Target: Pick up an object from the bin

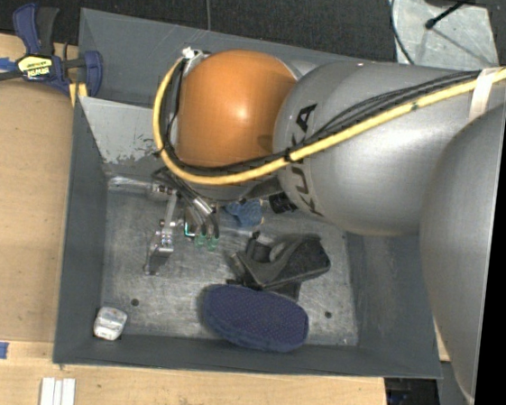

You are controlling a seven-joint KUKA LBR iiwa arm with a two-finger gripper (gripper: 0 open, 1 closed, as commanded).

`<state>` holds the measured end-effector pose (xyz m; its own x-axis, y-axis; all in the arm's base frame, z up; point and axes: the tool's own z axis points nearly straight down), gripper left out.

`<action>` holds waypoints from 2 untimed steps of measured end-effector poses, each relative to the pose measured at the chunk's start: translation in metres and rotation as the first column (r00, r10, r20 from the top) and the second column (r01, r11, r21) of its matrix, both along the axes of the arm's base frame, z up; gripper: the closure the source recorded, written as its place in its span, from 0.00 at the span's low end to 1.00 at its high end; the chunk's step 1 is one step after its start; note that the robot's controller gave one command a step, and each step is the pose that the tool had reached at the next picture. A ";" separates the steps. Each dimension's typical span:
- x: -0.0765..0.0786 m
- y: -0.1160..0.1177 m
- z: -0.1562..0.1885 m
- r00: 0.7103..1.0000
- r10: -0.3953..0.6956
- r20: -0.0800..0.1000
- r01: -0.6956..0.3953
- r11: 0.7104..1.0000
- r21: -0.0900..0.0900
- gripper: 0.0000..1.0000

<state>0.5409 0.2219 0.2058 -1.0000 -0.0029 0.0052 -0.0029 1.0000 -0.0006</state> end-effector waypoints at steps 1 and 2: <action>0.024 -0.052 -0.101 0.999 0.051 0.000 -0.051 0.999 -0.003 0.00; 0.026 -0.113 -0.035 0.976 -0.217 0.012 0.217 0.976 0.002 0.00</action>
Offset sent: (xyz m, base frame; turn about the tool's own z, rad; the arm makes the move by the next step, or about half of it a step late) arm 0.0242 -0.0481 -0.0967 -0.0538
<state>0.5673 0.1086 0.1710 -0.9768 0.2138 -0.0071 0.2138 0.9769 0.0009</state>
